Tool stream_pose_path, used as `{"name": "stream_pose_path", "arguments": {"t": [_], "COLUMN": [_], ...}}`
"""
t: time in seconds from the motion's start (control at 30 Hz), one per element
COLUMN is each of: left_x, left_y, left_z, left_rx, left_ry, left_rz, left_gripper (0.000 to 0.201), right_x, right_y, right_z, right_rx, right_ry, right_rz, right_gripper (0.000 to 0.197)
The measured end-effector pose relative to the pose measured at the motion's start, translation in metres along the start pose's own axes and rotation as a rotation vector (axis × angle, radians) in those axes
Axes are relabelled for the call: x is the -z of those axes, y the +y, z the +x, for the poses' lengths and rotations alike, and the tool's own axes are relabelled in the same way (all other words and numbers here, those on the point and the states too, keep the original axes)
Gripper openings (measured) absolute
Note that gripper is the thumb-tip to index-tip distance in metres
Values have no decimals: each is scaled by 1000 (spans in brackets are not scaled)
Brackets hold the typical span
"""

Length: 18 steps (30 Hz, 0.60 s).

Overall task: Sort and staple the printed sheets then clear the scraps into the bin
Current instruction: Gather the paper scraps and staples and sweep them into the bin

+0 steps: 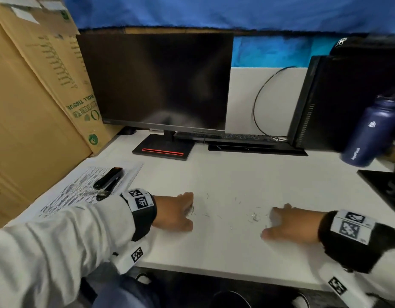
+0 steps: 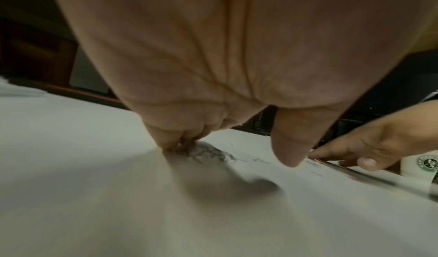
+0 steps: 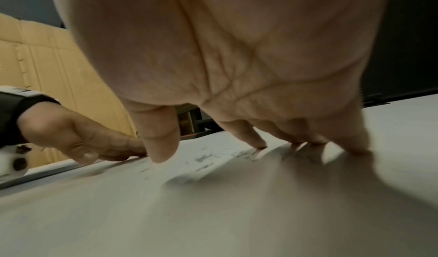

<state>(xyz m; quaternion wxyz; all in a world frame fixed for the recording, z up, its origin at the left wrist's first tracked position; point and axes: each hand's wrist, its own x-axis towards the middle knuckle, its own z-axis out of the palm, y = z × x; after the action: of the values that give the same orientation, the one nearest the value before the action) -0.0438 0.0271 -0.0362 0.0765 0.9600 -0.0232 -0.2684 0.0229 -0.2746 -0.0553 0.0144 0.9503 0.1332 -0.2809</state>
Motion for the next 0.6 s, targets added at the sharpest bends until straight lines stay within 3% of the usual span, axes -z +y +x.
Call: {"name": "stream_pose_path", "arguments": {"t": [0.07,0.23,0.3,0.4,0.5,0.6], "left_x": [5,0,-1,-1,8,16], "left_y": [4,9,13,21,13,-4], "left_z": [2,12,16,22,22,19], "left_rx": [-17,29,34,-81,-90,58], "left_ry": [32,65,90,172,211,163], "left_rz": [102,193,165,87,30,125], "left_gripper": [34,14,11,6,23,37], "right_x": [11,22,22,20,29,36], "right_y": [0,3,-11,-35,-28,-1], "right_z": [2,12,14,13,8,5], "right_rx": [18,-161,-113,27,73,-62], "right_ry": [80,140,140,117,158,181], "right_rz": [65,115,115,76,34,50], "right_gripper": [63,73,66,45,20,23]}}
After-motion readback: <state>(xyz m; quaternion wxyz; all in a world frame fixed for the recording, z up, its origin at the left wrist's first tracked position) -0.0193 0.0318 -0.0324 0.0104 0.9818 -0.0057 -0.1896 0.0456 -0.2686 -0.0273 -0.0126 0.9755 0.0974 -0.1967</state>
